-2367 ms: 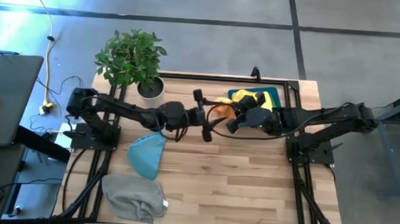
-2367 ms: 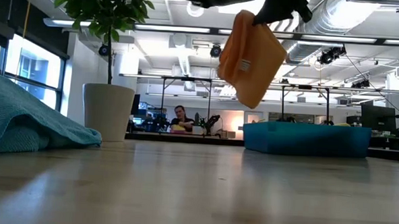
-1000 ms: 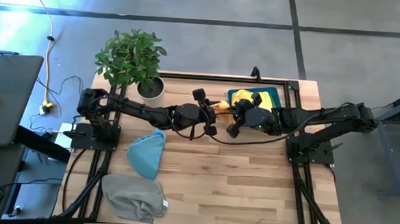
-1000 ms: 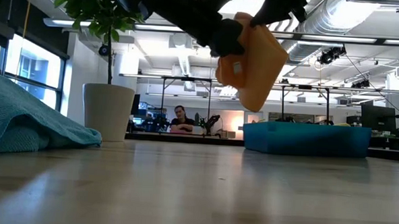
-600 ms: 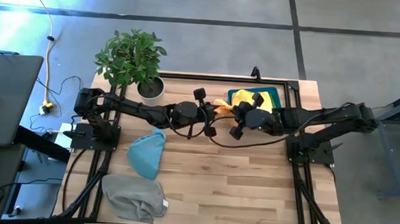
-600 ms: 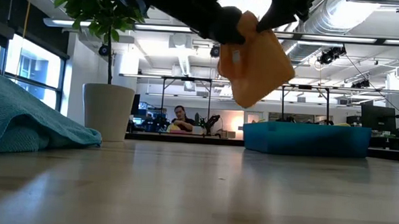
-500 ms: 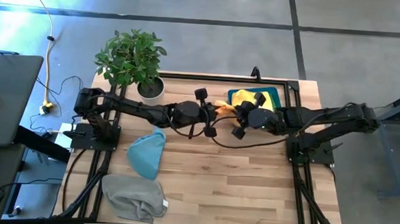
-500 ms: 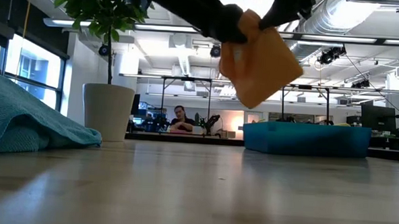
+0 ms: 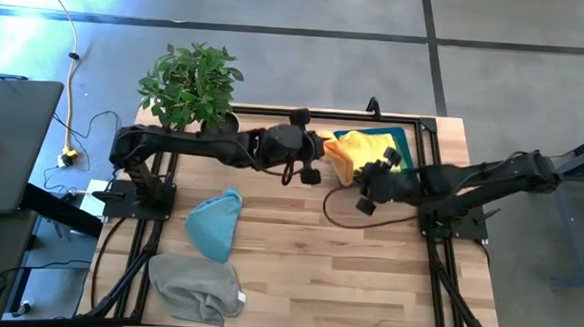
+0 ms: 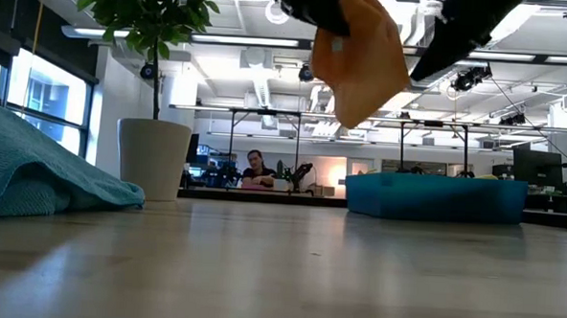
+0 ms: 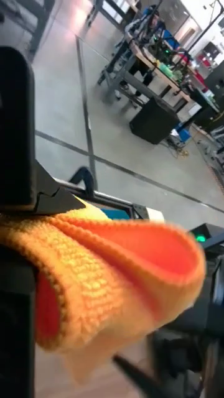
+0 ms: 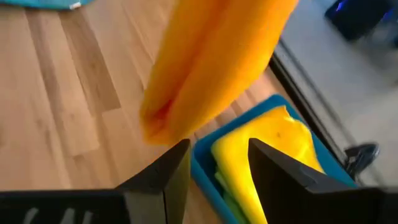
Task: Fold microfiber towels
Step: Put the orange microfiber cloth into the blue bin
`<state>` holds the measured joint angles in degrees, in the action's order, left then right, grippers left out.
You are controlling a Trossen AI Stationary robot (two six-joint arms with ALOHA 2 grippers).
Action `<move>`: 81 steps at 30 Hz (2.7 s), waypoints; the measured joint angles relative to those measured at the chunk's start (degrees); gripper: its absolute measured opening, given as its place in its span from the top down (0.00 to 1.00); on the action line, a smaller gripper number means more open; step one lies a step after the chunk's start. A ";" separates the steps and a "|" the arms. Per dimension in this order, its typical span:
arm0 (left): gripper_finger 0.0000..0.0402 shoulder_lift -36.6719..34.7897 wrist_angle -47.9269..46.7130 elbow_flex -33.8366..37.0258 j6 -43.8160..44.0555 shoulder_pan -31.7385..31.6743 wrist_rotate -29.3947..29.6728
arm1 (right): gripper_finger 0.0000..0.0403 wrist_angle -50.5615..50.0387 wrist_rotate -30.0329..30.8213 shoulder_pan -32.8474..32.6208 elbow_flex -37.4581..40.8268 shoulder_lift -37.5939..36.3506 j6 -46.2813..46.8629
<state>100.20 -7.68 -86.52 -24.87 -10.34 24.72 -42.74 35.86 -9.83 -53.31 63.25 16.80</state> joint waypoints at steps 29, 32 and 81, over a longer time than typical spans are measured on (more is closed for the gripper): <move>1.00 -0.02 -33.28 -36.09 1.27 5.19 1.14 | 0.64 94.48 -1.43 -1.90 25.66 0.10 -53.64; 1.00 -0.09 -32.82 -37.99 1.33 6.11 1.05 | 0.64 94.43 -4.70 -0.36 24.26 0.82 -53.11; 1.00 -0.04 -24.17 -39.39 0.38 7.27 4.20 | 0.65 100.29 -12.38 0.79 11.00 9.18 -62.84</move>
<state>100.16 -31.86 -125.91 -24.49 -3.07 28.91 57.55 23.49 -9.04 -42.30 72.42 -46.04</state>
